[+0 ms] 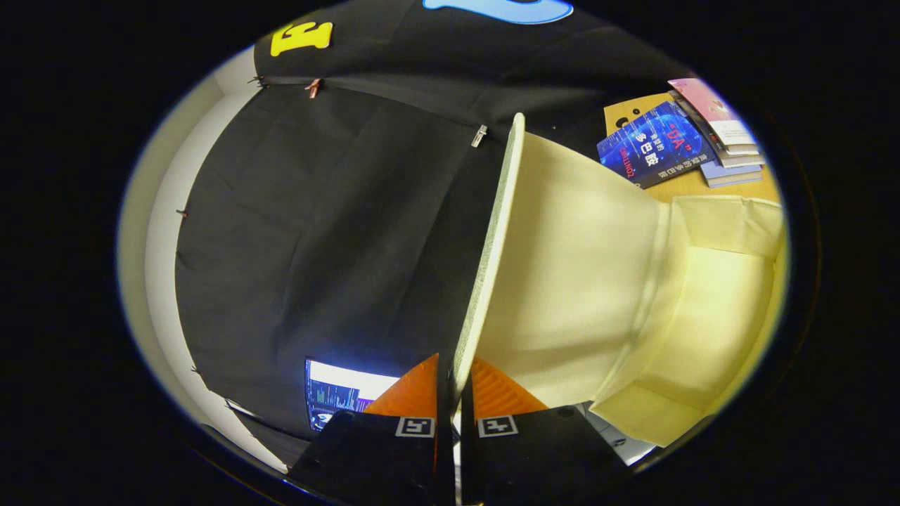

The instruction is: Open the storage box then place both shoes into the box .Put the left shoe in first, then the right shoe, with the right side of both shoes facing outward in a uniform manner.

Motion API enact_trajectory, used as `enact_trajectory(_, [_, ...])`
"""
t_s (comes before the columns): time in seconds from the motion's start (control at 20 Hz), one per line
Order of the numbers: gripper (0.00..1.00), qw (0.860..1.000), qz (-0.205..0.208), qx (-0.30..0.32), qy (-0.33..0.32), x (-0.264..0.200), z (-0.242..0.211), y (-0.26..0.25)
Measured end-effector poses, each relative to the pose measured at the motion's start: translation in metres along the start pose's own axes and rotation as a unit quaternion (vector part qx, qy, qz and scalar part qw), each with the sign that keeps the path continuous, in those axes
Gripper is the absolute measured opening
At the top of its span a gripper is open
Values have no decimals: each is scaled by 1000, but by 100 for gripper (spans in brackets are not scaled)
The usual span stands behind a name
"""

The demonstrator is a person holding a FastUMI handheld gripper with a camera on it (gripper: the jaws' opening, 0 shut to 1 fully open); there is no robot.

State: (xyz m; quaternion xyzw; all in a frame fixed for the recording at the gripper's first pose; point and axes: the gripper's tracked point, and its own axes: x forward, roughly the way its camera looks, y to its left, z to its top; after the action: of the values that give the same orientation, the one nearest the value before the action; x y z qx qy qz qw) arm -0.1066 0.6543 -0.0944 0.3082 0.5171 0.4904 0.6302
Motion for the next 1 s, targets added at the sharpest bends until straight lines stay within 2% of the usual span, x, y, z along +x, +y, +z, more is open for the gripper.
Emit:
enact_trajectory(0.1, [14, 1000, -7, -3, -3, 17, 3, -3])
enact_trajectory(0.2, [44, 999, -25, -23, -35, 17, 13, -11])
enact_trajectory(0.35, [89, 993, -53, -65, -84, -12, 25, -30])
enact_trajectory(0.45, [92, 988, -75, -90, -101, -49, 28, -46])
enact_trajectory(0.5, [98, 984, -92, -103, -109, -67, 30, -56])
enact_trajectory(0.65, [98, 967, -149, -144, -145, -132, 33, -89])
enact_trajectory(0.85, [98, 933, -246, -199, -169, -240, 22, -143])
enact_trajectory(1.0, [98, 902, -327, -219, -176, -306, 17, -190])
